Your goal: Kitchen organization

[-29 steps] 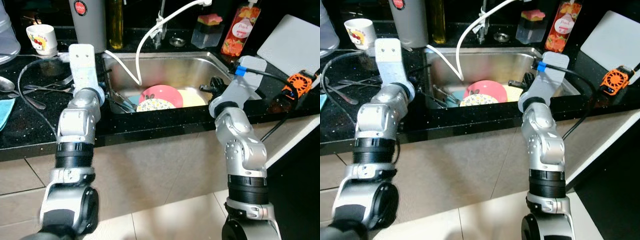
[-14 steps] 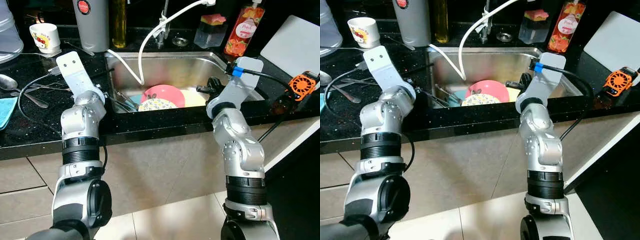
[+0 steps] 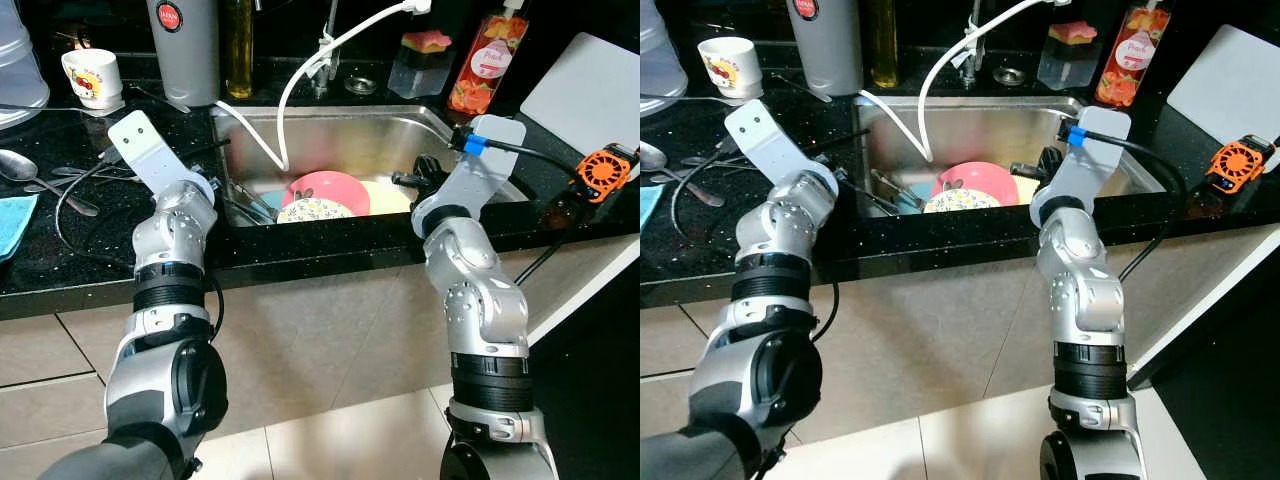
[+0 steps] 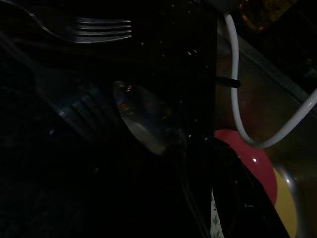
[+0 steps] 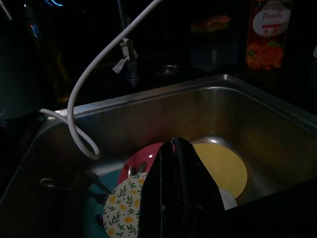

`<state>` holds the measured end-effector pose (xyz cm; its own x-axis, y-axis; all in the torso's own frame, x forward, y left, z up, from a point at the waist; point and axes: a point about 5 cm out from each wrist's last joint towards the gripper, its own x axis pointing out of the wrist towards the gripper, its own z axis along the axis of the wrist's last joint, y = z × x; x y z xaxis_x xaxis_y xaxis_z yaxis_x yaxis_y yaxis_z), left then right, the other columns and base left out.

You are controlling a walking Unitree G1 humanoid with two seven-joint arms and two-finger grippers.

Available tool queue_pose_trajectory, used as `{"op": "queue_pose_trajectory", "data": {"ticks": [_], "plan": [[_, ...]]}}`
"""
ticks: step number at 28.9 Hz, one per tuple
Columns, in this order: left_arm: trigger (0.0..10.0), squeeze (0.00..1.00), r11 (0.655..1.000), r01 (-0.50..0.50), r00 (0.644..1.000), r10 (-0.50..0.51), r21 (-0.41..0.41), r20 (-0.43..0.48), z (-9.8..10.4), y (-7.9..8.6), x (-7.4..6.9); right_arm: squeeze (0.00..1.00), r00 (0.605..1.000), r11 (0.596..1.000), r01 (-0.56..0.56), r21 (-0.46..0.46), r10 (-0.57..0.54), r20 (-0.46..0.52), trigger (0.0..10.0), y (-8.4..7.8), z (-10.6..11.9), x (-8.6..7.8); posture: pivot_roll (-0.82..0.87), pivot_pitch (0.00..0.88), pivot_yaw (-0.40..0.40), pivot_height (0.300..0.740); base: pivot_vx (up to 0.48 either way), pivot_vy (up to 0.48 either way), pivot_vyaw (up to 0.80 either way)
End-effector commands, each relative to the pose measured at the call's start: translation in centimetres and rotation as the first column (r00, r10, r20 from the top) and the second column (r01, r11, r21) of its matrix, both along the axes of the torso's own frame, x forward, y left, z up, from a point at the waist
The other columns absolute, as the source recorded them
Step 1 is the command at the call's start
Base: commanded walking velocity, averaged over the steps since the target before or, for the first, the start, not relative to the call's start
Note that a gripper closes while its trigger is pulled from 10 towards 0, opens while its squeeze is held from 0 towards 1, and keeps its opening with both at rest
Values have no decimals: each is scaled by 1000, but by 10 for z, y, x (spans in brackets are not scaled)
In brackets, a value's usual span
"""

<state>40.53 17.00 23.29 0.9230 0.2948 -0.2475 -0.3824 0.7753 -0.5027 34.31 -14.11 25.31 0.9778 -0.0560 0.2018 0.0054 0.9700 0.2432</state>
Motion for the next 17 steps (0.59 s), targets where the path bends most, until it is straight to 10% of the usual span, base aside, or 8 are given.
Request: {"op": "queue_pose_trajectory", "data": {"ticks": [1, 2, 5, 6, 17], "plan": [[7804, 0, 996, 33, 991, -42, -80, -124, -36, -4, -1, 0, 1000, 1000, 13, 3, -13, -1, 10000, -5, 0, -2, 189, 53, -72, 740, 0, 0, 0], [4980, 0, 996, 41, 991, -51, -81, -123, -37, -4, 0, 0, 1000, 1000, 12, 4, -12, 0, 10000, -5, 0, -2, 188, 52, -71, 740, 0, 0, 0], [3451, 0, 996, 42, 991, -52, -78, -123, -39, -2, 1, 0, 1000, 1000, 10, 6, -10, 1, 10000, -4, 1, -2, 188, 54, -71, 740, 0, 0, 0], [0, 0, 997, 31, 991, -40, -71, -124, -40, 2, 1, 0, 1000, 1000, 9, 7, -9, 1, 10000, -3, 1, -2, 184, 54, -70, 740, 0, 0, 0], [0, 0, 999, 18, 999, -18, -30, 28, -26, 6, 7, 0, 1000, 1000, 16, 10, -16, 1, 10000, -6, 0, -3, 181, 60, -72, 740, 0, 0, 0]]}}
